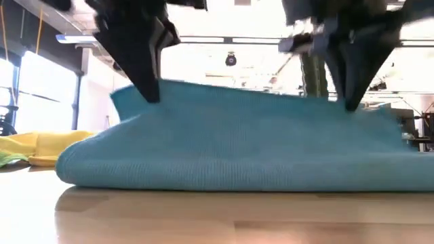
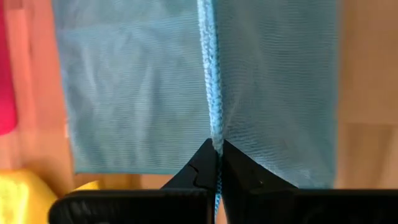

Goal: Fold microfiber towels
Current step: Fold the bottom blue microfiber cloth

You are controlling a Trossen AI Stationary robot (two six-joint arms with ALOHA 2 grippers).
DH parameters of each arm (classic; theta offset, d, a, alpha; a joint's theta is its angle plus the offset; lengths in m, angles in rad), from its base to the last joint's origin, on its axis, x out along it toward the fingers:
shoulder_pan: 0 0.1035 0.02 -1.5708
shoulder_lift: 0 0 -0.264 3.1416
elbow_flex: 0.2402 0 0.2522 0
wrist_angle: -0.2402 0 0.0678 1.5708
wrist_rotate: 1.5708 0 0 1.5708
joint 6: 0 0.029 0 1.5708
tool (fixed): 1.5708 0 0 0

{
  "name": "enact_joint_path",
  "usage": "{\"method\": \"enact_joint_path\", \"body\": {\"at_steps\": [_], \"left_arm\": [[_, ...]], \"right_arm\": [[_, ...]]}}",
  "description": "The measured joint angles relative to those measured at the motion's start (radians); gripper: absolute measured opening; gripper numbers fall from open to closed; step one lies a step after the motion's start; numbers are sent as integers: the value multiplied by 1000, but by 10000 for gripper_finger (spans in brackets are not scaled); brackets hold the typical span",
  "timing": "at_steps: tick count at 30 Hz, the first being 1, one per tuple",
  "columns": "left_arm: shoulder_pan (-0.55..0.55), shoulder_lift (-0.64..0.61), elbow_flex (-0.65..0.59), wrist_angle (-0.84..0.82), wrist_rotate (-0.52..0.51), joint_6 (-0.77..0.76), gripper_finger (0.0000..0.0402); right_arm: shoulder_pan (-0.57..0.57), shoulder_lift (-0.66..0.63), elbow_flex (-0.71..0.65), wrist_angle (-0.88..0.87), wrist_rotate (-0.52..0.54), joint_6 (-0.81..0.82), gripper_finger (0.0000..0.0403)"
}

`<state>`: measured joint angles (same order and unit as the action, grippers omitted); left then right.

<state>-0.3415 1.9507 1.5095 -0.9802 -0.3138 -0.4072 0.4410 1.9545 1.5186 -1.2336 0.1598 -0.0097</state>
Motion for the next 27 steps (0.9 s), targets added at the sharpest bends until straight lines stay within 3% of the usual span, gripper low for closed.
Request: {"method": "enact_joint_path", "body": {"at_steps": [7,27], "left_arm": [[65,0,-77,55,-11,42,0],[239,0,-155,67,-106,228,0]], "right_arm": [[-82,0,-110,90,4,-99,0],[-259,0,-114,61,132,-336,0]]}}
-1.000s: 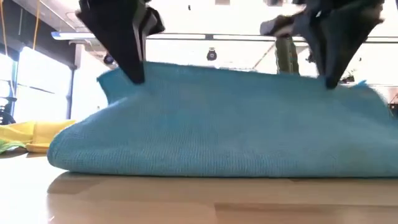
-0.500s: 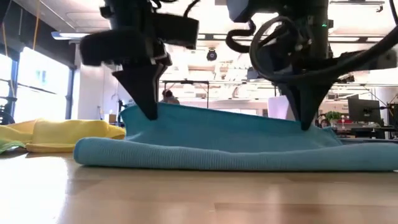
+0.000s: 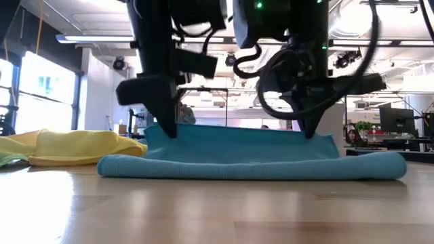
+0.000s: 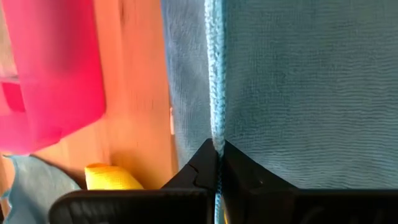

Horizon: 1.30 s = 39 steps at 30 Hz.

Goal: Fold microfiber towels
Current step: Fold the bottom blue microfiber cloth

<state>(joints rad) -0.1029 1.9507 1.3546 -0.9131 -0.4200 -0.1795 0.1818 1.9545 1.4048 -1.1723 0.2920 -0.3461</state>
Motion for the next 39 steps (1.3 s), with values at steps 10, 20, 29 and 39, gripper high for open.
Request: {"method": "enact_joint_path", "body": {"at_steps": [10,20,29,39], "left_arm": [[53,0,-17,12,-12,43,0],[75,0,-29,66,-11,60,0],[84,0,-71,113,23,101,0],[83,0,-71,108,22,79,62]], "right_arm": [[-52,-1,-94,148,-11,-39,0],[-69,-1,-112,183,12,-67,0],[-71,0,-112,264,-12,-48,4],[-71,0,-109,238,1,70,119]]}}
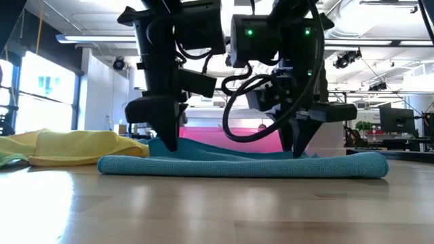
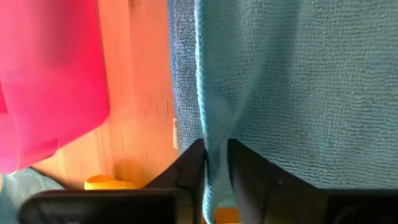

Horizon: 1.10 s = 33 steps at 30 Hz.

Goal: Fold microfiber towels
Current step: Fold the bottom blue microfiber cloth

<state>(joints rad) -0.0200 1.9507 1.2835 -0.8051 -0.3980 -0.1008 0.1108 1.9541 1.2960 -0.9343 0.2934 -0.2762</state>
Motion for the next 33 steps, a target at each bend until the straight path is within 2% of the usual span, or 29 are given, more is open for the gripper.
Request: {"method": "enact_joint_path", "body": {"at_steps": [3,7,12,15,20,24,26,29,33], "left_arm": [[0,0,0,-15,-10,-10,91],[1,-1,21,-85,-35,-26,117],[0,-3,81,-222,-79,-67,126],[0,-4,110,-285,-37,-76,126],[-30,-4,110,-275,193,-58,126],[-84,-4,83,-92,297,-40,126],[-117,-4,78,-23,300,-18,126],[-158,-4,71,54,253,-2,126],[-183,-4,70,69,173,-21,126]], "right_arm": [[1,0,24,-40,87,71,142],[0,-4,80,-150,158,148,146],[3,-80,93,-213,116,295,145],[22,-173,30,-188,89,399,145],[100,-361,-162,5,97,581,145],[167,-468,-331,256,98,732,145],[196,-489,-395,352,98,796,145],[238,-489,-465,457,89,898,145],[291,-460,-524,557,82,1010,145]]}}
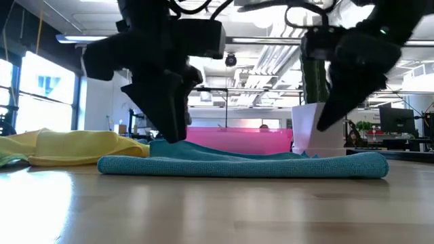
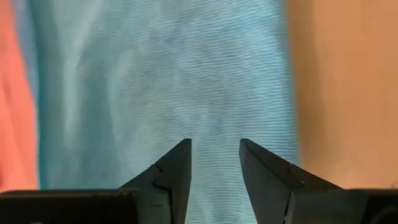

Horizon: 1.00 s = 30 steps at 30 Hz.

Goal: Fold microfiber towels
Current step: Fold the bottom blue microfiber cloth

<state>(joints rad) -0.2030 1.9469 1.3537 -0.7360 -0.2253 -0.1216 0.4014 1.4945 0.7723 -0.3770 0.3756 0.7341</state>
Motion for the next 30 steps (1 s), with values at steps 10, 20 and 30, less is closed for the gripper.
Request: {"method": "enact_joint_path", "body": {"at_steps": [10,20,30], "left_arm": [[-8,63,-1,-23,25,-117,126],[-59,98,2,69,87,-351,126],[-82,98,42,202,153,-254,126]], "right_arm": [[37,93,-40,117,36,-15,145],[-2,108,-42,70,100,-208,145],[-49,79,-40,52,92,-260,145]]}}
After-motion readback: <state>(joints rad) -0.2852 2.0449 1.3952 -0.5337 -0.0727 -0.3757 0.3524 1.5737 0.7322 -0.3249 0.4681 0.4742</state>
